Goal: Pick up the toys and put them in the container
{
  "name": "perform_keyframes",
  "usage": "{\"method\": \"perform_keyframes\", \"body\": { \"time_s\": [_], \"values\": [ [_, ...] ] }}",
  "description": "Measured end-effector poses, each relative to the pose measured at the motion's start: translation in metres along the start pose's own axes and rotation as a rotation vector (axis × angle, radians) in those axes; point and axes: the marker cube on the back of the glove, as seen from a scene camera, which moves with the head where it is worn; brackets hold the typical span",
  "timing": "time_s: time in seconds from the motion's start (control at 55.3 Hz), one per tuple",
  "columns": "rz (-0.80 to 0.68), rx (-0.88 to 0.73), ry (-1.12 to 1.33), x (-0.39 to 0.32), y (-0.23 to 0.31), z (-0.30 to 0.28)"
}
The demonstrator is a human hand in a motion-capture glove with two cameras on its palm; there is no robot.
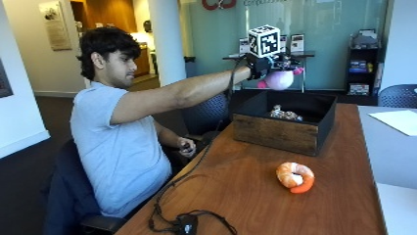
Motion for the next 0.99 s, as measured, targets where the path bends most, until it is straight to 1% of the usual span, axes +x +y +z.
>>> {"method": "perform_keyframes", "body": {
  "time_s": [0.036, 0.072, 0.145, 0.307, 0.416, 0.506, 0.597, 0.687, 0.814, 0.995],
  "values": [
    [-0.074, -0.022, -0.062, -0.003, 0.001, 0.001],
    [-0.094, -0.024, -0.066, -0.005, 0.0, 0.002],
    [-0.095, -0.013, -0.031, -0.007, -0.001, 0.006],
    [-0.094, -0.052, -0.033, 0.012, 0.01, 0.005],
    [-0.069, -0.039, -0.024, 0.039, 0.016, 0.004],
    [-0.016, -0.035, 0.01, 0.075, 0.02, 0.01],
    [0.046, -0.065, 0.026, 0.115, 0.025, 0.025],
    [0.131, -0.111, 0.049, 0.16, 0.032, 0.052],
    [0.2, -0.187, 0.027, 0.215, 0.048, 0.092],
    [0.273, -0.242, 0.008, 0.264, 0.072, 0.143]
  ]
}}
